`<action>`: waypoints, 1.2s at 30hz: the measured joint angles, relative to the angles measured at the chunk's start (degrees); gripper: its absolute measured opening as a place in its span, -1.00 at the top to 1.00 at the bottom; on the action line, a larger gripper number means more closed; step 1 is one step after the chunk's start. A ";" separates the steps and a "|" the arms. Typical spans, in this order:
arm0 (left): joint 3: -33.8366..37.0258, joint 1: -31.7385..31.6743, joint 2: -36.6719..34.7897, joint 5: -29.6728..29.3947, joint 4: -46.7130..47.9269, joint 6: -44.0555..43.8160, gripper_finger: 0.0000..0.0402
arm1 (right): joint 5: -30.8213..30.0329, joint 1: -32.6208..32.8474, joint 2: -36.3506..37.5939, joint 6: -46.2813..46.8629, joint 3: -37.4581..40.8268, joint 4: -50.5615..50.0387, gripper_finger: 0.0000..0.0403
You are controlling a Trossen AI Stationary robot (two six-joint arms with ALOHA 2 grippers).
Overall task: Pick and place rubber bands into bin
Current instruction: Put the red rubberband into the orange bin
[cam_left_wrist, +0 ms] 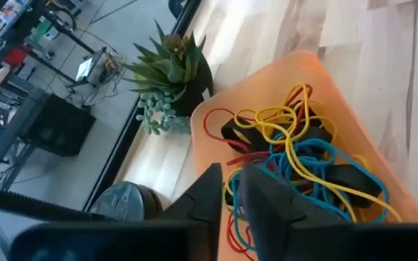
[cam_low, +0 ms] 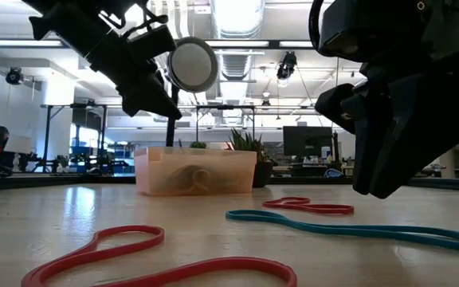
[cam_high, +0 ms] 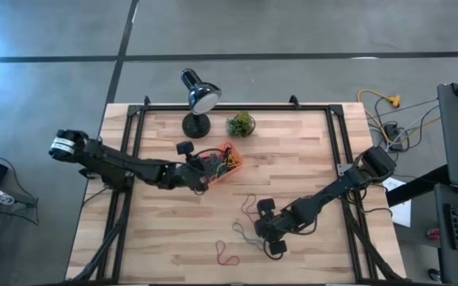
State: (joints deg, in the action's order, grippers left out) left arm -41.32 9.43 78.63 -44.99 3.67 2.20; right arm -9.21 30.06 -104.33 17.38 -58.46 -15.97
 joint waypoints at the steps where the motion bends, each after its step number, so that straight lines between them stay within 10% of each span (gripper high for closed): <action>1: -0.03 0.00 0.00 0.00 0.04 -0.02 0.76 | 0.00 0.00 0.00 0.00 0.02 0.00 0.66; 9: -1.54 2.35 -1.24 2.17 0.10 -2.79 0.54 | -2.81 0.04 0.00 -0.93 0.02 0.04 0.66; 20: 0.31 14.06 -4.73 25.89 0.21 -13.27 0.53 | -13.83 -1.52 0.00 -4.54 0.07 2.03 0.66; 36: 8.35 26.68 11.17 20.95 -32.68 -18.36 0.53 | -2.58 -8.65 -1.81 3.49 0.39 5.64 0.63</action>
State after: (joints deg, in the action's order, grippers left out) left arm -32.97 36.11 89.81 -24.04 -29.02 -16.16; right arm -11.79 21.41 -106.15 20.87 -58.06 -10.33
